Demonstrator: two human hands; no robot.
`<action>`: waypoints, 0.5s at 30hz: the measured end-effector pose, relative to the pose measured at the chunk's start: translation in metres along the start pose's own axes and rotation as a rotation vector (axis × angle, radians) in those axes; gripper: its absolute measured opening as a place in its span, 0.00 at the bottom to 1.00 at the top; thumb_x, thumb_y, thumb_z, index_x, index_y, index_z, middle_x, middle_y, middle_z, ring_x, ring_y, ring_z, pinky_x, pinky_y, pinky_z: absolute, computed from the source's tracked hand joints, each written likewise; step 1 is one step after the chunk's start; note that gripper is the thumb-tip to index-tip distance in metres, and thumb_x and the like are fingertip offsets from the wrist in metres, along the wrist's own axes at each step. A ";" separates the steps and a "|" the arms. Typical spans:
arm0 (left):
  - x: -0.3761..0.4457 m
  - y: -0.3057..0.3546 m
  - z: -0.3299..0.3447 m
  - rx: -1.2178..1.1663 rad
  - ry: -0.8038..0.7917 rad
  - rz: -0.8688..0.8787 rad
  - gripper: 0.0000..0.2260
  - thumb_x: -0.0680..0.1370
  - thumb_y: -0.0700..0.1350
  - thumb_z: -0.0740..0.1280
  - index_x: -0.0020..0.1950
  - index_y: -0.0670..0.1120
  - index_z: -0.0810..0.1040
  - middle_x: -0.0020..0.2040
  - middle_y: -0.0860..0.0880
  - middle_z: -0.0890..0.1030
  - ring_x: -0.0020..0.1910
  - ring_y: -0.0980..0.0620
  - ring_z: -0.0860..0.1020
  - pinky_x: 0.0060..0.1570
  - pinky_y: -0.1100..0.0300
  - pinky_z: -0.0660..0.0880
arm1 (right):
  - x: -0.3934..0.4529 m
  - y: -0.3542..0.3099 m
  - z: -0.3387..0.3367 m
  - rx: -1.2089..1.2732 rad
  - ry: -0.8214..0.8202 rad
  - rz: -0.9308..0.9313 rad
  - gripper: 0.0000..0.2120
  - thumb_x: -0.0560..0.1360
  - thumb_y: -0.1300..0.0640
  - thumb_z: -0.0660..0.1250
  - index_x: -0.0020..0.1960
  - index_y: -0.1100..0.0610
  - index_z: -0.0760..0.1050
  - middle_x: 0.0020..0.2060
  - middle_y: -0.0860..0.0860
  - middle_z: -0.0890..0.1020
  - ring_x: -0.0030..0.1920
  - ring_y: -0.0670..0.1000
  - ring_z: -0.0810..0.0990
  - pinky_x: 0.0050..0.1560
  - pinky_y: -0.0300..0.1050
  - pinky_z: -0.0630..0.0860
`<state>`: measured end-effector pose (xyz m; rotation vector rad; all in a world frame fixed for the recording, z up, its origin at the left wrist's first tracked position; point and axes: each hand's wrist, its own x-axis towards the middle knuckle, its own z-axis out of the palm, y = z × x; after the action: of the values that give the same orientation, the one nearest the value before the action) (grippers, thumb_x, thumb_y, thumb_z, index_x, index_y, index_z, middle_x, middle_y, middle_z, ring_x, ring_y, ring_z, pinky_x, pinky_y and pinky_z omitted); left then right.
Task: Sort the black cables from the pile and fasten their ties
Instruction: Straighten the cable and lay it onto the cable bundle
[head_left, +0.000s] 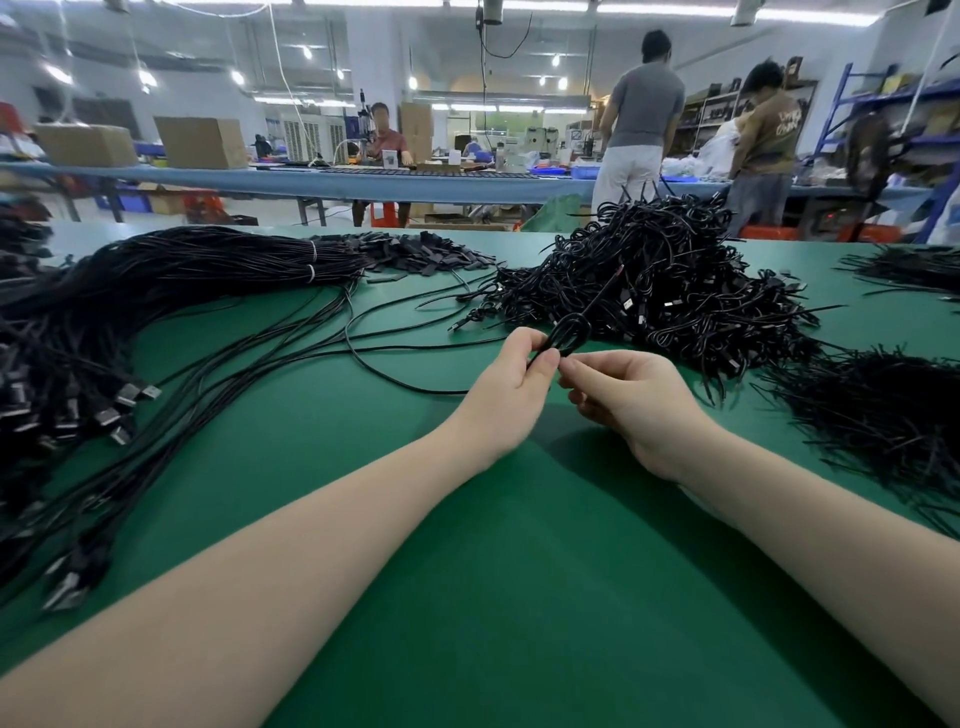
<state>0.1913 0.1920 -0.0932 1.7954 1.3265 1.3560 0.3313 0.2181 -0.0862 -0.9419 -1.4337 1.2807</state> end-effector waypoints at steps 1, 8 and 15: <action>0.000 0.000 0.000 0.006 0.004 0.003 0.07 0.84 0.46 0.56 0.47 0.54 0.66 0.37 0.56 0.71 0.30 0.68 0.68 0.34 0.74 0.66 | 0.000 0.000 -0.001 -0.045 -0.006 -0.017 0.02 0.73 0.58 0.72 0.42 0.56 0.83 0.33 0.48 0.83 0.32 0.45 0.76 0.36 0.37 0.75; 0.002 0.000 0.004 0.079 0.054 -0.063 0.06 0.83 0.50 0.56 0.53 0.49 0.68 0.40 0.56 0.74 0.39 0.60 0.72 0.40 0.67 0.68 | -0.002 -0.006 0.001 -0.739 0.125 -0.411 0.07 0.74 0.58 0.70 0.38 0.51 0.80 0.31 0.42 0.81 0.33 0.38 0.77 0.36 0.27 0.70; 0.000 0.004 0.002 0.006 0.025 -0.172 0.27 0.80 0.60 0.56 0.32 0.43 0.78 0.36 0.48 0.83 0.36 0.52 0.76 0.43 0.56 0.72 | -0.004 -0.002 -0.003 -0.820 0.200 -0.478 0.05 0.74 0.61 0.68 0.39 0.56 0.80 0.31 0.43 0.79 0.32 0.42 0.75 0.33 0.38 0.70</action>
<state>0.1943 0.1908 -0.0901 1.6315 1.4638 1.2857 0.3354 0.2149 -0.0852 -1.1033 -1.9026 0.2112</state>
